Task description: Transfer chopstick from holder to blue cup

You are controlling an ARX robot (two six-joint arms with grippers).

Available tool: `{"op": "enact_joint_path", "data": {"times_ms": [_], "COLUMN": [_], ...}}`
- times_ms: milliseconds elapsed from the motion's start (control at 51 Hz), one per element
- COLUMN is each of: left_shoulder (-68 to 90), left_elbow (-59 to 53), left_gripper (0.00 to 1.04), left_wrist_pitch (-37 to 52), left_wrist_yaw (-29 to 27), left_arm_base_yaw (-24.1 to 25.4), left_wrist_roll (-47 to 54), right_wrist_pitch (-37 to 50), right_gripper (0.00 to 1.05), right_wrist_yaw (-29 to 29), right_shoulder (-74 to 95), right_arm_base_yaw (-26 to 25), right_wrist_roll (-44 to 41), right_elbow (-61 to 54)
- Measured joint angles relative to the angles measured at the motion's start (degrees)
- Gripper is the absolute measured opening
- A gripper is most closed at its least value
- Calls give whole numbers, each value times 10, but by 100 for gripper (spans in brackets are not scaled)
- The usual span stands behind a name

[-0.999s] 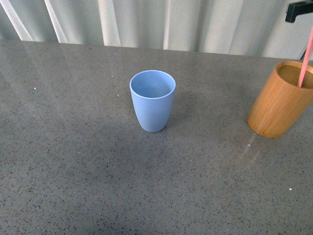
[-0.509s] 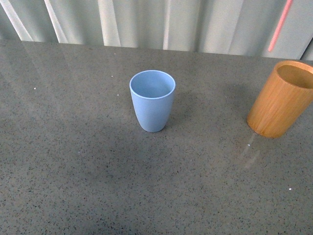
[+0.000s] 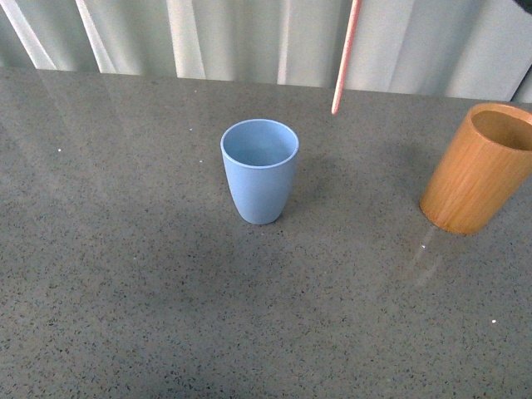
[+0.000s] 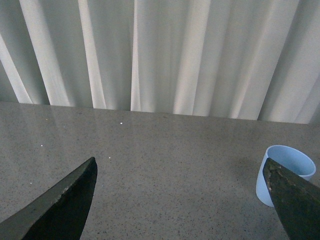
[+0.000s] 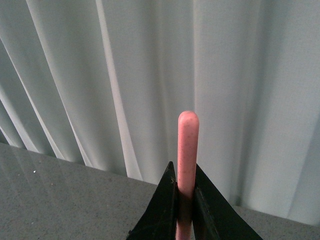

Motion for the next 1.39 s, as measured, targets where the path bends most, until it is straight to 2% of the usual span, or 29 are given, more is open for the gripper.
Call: {"op": "enact_joint_path", "data": {"times_ms": [607, 1273, 1312, 1391], "left_shoulder": [0, 0, 0, 0], "left_elbow": [0, 0, 0, 0], "left_gripper": [98, 98, 98, 98], "left_wrist_pitch": [0, 0, 0, 0], "left_wrist_yaw": [0, 0, 0, 0], "left_arm_base_yaw": [0, 0, 0, 0], "left_wrist_roll": [0, 0, 0, 0], "right_wrist_pitch": [27, 33, 31, 28], "right_gripper": [3, 3, 7, 25], "right_wrist_yaw": [-28, -28, -28, -24], "right_shoulder": [85, 160, 161, 162], "right_arm_base_yaw": [22, 41, 42, 43], "right_wrist_roll": [49, 73, 73, 73], "right_elbow": [54, 86, 85, 84]}}
